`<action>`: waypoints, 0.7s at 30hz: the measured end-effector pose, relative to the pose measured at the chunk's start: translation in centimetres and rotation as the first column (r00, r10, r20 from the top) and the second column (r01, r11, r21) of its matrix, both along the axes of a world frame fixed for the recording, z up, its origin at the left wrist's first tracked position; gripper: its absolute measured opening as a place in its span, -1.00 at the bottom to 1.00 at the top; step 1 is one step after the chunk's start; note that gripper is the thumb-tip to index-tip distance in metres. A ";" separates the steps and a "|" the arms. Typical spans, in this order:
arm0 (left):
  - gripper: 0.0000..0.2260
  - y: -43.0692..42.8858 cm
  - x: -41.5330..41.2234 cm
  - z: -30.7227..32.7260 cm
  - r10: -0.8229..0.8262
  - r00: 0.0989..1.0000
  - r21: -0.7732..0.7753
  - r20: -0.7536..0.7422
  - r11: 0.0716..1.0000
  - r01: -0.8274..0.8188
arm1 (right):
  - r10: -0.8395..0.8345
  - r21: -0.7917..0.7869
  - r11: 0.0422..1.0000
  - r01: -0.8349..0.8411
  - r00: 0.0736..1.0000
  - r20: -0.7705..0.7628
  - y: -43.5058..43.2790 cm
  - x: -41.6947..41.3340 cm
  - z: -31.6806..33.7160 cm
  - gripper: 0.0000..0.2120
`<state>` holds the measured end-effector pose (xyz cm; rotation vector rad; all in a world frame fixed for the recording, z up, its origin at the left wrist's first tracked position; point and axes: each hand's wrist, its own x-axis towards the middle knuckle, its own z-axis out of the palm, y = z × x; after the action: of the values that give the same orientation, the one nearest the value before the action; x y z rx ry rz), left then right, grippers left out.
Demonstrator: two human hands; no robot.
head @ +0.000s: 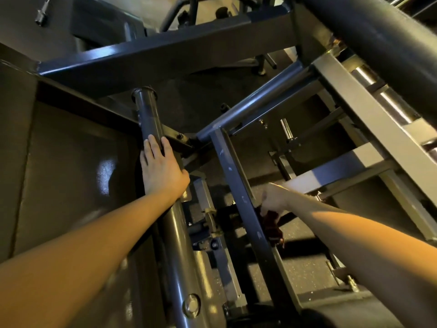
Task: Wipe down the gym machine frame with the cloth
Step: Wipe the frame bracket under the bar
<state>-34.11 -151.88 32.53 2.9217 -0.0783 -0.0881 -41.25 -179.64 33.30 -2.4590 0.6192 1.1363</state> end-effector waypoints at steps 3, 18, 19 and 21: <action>-0.17 -0.1 -0.2 0.1 -0.109 0.994 0.053 0.031 0.993 0.107 | -0.042 -0.019 0.999 0.044 0.995 0.094 -0.1 -0.5 -0.6 -0.93; -0.39 -9.9 0.1 -3.1 -0.808 0.585 0.061 -0.075 0.581 0.811 | 0.106 0.029 0.994 -0.106 0.994 -0.010 -0.9 -4.0 -0.1 -0.89; -0.38 -10.0 0.0 -3.7 -0.825 0.555 0.090 -0.106 0.548 0.831 | 0.123 0.032 0.992 -0.121 0.991 -0.059 -0.9 -4.1 -0.1 -0.88; -0.37 -9.5 -0.1 -4.9 -0.842 0.519 0.116 -0.149 0.506 0.855 | 0.139 0.004 0.990 -0.139 0.990 -0.018 -0.8 -3.6 -0.4 -0.86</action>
<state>-34.18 -161.39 27.65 2.7021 -1.5847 -0.3717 -44.83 -180.42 32.95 -2.5256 0.4569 1.2118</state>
